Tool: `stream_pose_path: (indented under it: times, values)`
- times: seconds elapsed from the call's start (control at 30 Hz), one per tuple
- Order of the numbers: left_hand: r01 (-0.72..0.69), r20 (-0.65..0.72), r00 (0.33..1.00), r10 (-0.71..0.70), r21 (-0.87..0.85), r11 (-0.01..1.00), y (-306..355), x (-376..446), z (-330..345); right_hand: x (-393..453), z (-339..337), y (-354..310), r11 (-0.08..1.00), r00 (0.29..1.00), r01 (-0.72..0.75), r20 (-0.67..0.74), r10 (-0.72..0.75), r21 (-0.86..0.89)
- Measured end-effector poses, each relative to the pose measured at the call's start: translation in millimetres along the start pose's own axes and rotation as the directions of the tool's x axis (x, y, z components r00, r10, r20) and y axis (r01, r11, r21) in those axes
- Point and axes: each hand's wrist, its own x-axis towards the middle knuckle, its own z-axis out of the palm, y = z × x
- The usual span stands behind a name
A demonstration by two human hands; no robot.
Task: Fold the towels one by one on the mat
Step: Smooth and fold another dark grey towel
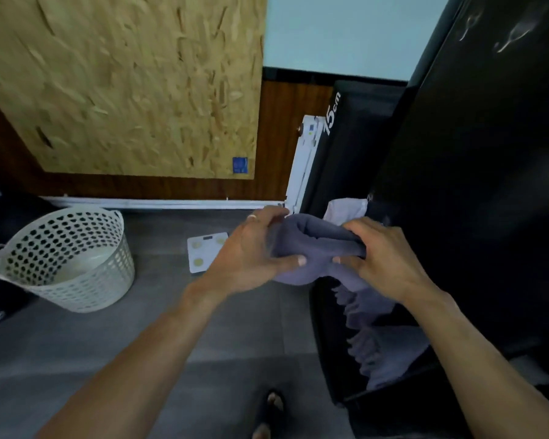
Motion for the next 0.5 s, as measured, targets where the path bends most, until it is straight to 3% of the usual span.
stream_pose_path:
  times: [0.07, 0.17, 0.3, 0.5]
  values:
    - [-0.118, 0.066, 0.99, 0.121, -0.039, 0.992, -1, 39, 0, 29, 3, 18, 0.996, 1.0, -0.012, 0.017, 0.01, 0.087]
    - [-0.232, 0.041, 0.972, 0.233, -0.032, 0.972, -7, 101, -2, 79, 6, 47, 0.975, 0.996, -0.089, 0.044, 0.082, 0.204]
    - [-0.354, 0.024, 0.935, 0.354, -0.02, 0.935, -12, 180, -13, 139, 8, 68, 0.955, 0.981, -0.195, 0.051, 0.189, 0.224]
    - [-0.289, 0.128, 0.941, 0.312, -0.174, 0.942, -22, 296, -15, 204, 16, 83, 0.887, 0.921, -0.204, -0.225, 0.317, 0.414]
